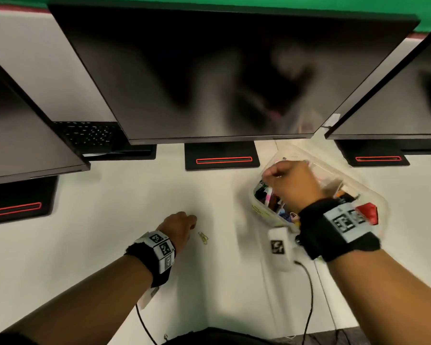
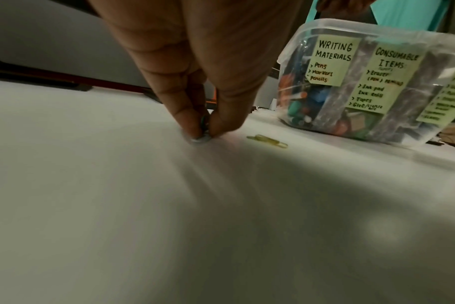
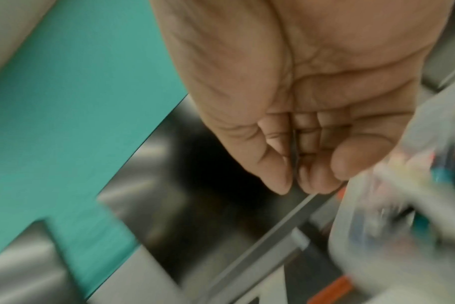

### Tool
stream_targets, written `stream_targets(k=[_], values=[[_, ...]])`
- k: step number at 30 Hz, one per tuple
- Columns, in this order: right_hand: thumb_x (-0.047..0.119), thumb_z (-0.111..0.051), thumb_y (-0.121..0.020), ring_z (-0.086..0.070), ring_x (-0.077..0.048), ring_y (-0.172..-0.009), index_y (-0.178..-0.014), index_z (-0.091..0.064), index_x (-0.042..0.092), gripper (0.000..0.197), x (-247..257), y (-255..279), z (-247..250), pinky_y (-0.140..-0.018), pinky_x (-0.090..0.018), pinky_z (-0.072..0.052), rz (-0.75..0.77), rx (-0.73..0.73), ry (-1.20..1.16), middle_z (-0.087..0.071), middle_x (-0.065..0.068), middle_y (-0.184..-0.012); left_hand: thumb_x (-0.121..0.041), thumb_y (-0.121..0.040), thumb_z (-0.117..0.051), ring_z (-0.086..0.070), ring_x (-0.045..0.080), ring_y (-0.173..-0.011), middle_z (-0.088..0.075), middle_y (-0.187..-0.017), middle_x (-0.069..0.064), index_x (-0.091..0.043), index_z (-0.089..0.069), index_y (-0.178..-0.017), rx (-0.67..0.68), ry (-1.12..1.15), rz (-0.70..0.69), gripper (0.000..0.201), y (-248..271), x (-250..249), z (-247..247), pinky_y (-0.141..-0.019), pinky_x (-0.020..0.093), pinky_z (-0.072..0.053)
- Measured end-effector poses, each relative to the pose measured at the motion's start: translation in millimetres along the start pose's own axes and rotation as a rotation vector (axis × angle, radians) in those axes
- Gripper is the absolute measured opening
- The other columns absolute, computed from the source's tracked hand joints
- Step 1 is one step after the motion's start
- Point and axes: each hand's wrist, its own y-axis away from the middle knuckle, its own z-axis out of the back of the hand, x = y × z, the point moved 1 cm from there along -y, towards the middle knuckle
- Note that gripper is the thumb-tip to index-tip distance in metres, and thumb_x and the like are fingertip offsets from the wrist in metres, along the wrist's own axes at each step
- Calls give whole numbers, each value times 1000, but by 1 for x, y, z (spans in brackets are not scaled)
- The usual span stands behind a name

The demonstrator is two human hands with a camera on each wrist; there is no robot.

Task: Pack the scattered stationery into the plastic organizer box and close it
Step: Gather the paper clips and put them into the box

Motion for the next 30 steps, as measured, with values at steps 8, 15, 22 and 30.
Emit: stream_targets(k=[8, 15, 22, 30], values=[[26, -53, -93, -51, -30, -120, -120, -56, 1, 37, -19, 27, -172, -98, -32, -39, 75, 604, 534, -54, -18, -129, -7, -91, -39, -54, 33, -107, -52, -119, 15, -9, -45, -121, 13, -189, -25, 32, 11, 3, 5, -88, 39, -46], [17, -49, -95, -53, -30, -117, -117, -57, 0, 29, -33, 23, -193, -96, -31, -38, 72, 500, 548, -58, -17, -126, -2, -87, -39, -53, 31, -106, -54, -117, 13, -8, -50, -110, 10, 28, 59, 26, 15, 14, 9, -90, 35, -43], [10, -44, -94, -51, -30, -119, -105, -55, 6, 16, -31, 39, -177, -91, -34, -42, 47, 535, 544, -55, -17, -113, -4, -81, -56, -61, 23, -96, -66, -96, 5, -11, -65, -93, -141, 409, 243, 16, 19, 34, 24, -73, 21, -38], [13, -59, -87, -59, -22, -84, -89, -65, 8, 9, -2, 42, -62, -70, -21, -38, 69, 258, 246, -67, -6, -92, 1, -77, -62, -57, -8, -56, -59, -63, -12, -31, -52, -65, -309, 613, -48, 35, 9, -53, 102, -53, 0, -39]])
